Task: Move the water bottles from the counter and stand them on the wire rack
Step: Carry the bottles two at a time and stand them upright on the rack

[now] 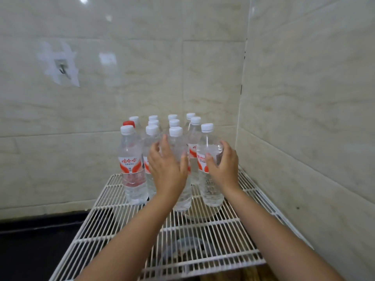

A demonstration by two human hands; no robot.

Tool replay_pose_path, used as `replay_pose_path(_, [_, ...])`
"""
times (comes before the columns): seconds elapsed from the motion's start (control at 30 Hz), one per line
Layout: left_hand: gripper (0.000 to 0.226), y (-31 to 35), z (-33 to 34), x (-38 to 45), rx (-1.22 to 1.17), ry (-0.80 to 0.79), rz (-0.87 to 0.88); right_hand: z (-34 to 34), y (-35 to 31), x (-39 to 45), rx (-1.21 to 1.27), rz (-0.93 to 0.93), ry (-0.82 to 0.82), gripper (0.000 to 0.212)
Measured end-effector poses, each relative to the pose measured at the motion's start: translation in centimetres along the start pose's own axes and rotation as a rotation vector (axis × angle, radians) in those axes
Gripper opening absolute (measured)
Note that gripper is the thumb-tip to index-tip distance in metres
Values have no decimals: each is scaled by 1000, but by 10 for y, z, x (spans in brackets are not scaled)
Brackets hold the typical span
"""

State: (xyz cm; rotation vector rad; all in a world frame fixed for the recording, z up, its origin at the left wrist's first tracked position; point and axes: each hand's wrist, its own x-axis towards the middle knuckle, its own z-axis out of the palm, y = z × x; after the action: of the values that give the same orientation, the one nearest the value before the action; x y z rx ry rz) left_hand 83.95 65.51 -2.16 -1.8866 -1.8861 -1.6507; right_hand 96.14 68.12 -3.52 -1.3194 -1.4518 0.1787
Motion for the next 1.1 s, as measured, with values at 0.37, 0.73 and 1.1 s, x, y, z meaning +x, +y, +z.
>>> replay_pose_path(0.37, [43, 31, -22, 86, 303, -390, 108, -39, -71, 78, -850, -43, -373, 45])
replay_pose_path(0.73, [43, 32, -28, 102, 227, -641, 262, -72, -83, 89, -732, -135, -836, 38])
replay_pose_path(1.1, [34, 46, -17, 99, 616, -476, 306, -52, -77, 87, -1001, -166, -552, 49])
